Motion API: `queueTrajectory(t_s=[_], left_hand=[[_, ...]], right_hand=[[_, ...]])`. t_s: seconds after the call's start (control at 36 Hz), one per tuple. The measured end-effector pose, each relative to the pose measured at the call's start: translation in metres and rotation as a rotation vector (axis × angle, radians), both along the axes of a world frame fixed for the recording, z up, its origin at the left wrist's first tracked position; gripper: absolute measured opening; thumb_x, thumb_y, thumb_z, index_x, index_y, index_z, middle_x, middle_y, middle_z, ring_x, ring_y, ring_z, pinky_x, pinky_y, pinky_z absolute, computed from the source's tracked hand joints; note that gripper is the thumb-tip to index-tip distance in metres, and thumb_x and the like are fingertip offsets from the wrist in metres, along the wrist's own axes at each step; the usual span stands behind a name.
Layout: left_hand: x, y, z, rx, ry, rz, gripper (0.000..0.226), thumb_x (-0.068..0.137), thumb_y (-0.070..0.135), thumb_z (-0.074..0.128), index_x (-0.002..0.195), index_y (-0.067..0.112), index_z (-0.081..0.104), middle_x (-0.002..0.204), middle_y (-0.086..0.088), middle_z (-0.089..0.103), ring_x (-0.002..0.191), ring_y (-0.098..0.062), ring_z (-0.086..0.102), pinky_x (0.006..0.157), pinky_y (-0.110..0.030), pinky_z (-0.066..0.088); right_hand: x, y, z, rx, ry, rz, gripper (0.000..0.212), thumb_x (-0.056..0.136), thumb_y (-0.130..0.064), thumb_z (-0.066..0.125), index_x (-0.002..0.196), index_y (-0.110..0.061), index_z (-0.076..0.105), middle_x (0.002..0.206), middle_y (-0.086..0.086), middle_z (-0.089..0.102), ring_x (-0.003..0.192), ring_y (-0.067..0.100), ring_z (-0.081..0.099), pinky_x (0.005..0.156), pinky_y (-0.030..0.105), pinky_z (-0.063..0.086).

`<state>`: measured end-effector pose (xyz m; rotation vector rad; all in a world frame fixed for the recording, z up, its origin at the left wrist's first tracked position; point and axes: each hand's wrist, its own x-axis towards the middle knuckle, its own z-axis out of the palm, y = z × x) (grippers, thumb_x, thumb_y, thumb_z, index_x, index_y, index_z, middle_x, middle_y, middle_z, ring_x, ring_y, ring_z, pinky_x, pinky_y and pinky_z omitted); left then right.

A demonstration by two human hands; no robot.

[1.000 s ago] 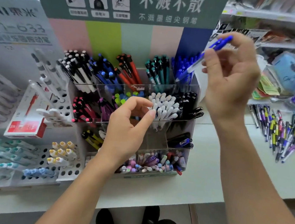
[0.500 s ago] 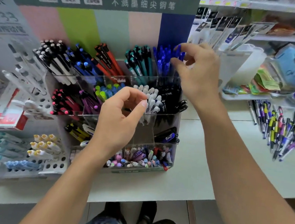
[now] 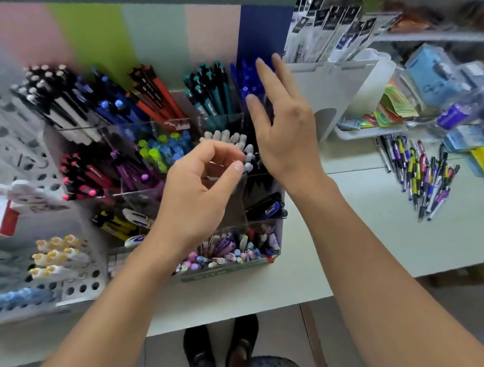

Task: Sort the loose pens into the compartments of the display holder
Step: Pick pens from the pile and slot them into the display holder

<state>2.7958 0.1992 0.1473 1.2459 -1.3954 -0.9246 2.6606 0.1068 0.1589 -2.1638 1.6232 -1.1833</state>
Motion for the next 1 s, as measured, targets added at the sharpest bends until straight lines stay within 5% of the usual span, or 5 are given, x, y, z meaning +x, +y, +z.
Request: queueTrajectory(t_s=[0.22, 0.36, 0.56, 0.72, 1.0], left_hand=[[-0.027, -0.001, -0.004, -0.049, 0.035, -0.053, 0.021, 0.098, 0.009, 0.062, 0.092, 0.028, 0.065, 0.079, 0.013, 0.065, 0.07, -0.005, 0.059, 0.068, -0.019, 0.048], [-0.067, -0.001, -0.011, -0.036, 0.066, -0.093, 0.017, 0.098, 0.008, 0.061, 0.095, 0.025, 0.065, 0.078, 0.002, 0.066, 0.07, -0.02, 0.061, 0.066, -0.029, 0.052], [-0.178, -0.011, -0.058, 0.244, -0.036, -0.253, 0.016, 0.097, 0.015, 0.063, 0.094, 0.03, 0.063, 0.083, -0.002, 0.068, 0.071, -0.012, 0.065, 0.064, -0.027, 0.051], [-0.309, -0.032, -0.103, 0.378, -0.282, -0.323, 0.024, 0.097, 0.037, 0.063, 0.121, 0.031, 0.06, 0.106, 0.01, 0.067, 0.087, -0.006, 0.065, 0.06, -0.018, 0.05], [-0.461, -0.102, -0.166, 0.459, -0.614, -0.258, 0.08, 0.095, 0.052, 0.061, 0.159, 0.021, 0.025, 0.165, -0.006, 0.026, 0.15, -0.028, 0.027, 0.121, -0.041, 0.024]], right_hand=[[-0.008, 0.002, 0.006, -0.033, -0.123, -0.048, 0.054, 0.096, -0.022, 0.067, 0.147, -0.011, 0.053, 0.126, 0.0, 0.067, 0.108, 0.013, 0.062, 0.102, 0.028, 0.05], [-0.079, 0.034, -0.01, -0.033, -0.199, -0.167, 0.051, 0.099, -0.023, 0.062, 0.147, -0.009, 0.05, 0.146, 0.007, 0.055, 0.126, 0.016, 0.054, 0.113, 0.031, 0.042], [-0.248, 0.09, -0.094, 0.513, -0.488, -0.666, 0.021, 0.098, -0.027, 0.064, 0.117, -0.018, 0.068, 0.111, -0.008, 0.067, 0.105, 0.012, 0.065, 0.097, 0.034, 0.053], [-0.384, 0.095, -0.135, 0.675, -0.564, -0.768, 0.042, 0.097, -0.034, 0.066, 0.134, -0.015, 0.058, 0.128, 0.003, 0.061, 0.113, 0.021, 0.057, 0.094, 0.033, 0.044], [-0.529, 0.037, -0.173, 0.818, -0.276, -0.457, 0.097, 0.083, -0.05, 0.079, 0.16, -0.028, 0.025, 0.167, 0.003, 0.019, 0.153, 0.028, 0.021, 0.122, 0.044, 0.027]])
